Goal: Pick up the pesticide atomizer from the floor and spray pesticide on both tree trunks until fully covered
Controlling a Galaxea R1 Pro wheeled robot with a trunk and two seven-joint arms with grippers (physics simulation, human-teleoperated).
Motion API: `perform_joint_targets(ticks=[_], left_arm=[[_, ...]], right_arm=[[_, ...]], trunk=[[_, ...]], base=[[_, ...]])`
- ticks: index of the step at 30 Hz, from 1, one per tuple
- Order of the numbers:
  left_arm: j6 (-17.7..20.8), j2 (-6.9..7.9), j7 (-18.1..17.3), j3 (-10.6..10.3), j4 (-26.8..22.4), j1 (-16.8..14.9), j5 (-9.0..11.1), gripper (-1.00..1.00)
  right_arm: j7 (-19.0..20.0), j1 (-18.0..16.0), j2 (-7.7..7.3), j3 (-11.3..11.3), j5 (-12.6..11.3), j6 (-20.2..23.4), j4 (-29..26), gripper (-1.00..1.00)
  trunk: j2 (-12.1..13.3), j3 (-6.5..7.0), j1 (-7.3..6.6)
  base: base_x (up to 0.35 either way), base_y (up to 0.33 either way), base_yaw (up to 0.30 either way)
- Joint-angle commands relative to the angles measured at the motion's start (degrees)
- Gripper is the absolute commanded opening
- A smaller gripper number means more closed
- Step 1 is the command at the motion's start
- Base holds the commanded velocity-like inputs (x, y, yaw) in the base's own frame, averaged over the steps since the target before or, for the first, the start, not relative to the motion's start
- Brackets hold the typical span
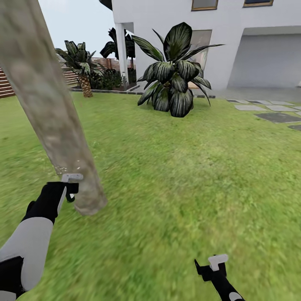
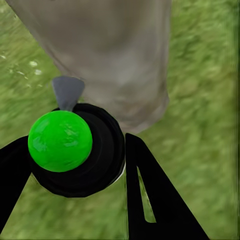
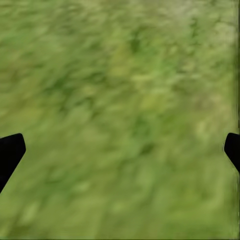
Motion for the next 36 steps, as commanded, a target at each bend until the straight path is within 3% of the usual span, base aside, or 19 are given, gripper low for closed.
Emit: perform_joint_targets(ticks=[1,13,17,20,23,25,27,36], left_arm=[[0.2,-0.04,-0.6,0.2,-0.1,-0.1,-0.6,-1.0],[0.3,0.04,-0.4,0.6,-1.3,0.1,-0.8,-1.0],[0.2,3.61,-0.2,0.6,-1.1,0.8,-0.8,-1.0],[0.1,4.81,0.0,0.5,-0.1,2.0,-0.7,-1.0],[-0.4,4.11,0.2,0.4,0.4,3.3,-0.5,-1.0],[-0.6,1.24,0.3,0.4,0.9,3.5,-0.5,-1.0],[-0.6,-0.14,0.3,0.4,0.9,3.6,-0.5,-1.0],[-0.7,-0.56,0.2,0.4,2.6,4.3,-0.5,-1.0]], right_arm=[[0.3,0.0,0.01,-0.5,0.3,-0.2,0.0,1.0],[0.4,0.0,0.01,-0.5,0.3,-0.2,0.0,1.0],[0.4,0.0,0.01,-0.5,0.3,-0.2,0.0,1.0],[0.4,0.0,0.01,-0.4,0.3,-0.2,0.1,1.0],[0.4,0.0,0.01,-0.4,0.3,-0.2,0.1,1.0],[0.4,0.0,0.01,-0.4,0.3,-0.2,0.1,1.0],[0.4,0.0,0.01,-0.4,0.3,-0.2,0.1,1.0],[0.4,0.0,0.01,-0.5,0.3,-0.2,0.1,1.0]], trunk=[[0.0,-0.05,0.01],[0.0,-0.05,0.01],[0.0,-0.05,0.01],[0.0,-0.05,0.01],[0.0,-0.05,0.01],[0.0,-0.05,0.01],[0.0,-0.05,0.01],[0.0,-0.05,0.01]], base=[[0.18,-0.223,0.0],[0.027,-0.261,0.193],[0.15,-0.113,0.277],[0.021,-0.013,0.277],[0.002,-0.001,0.14],[0.0,0.0,0.019],[0.102,0.0,0.005],[0.266,-0.073,0.0]])
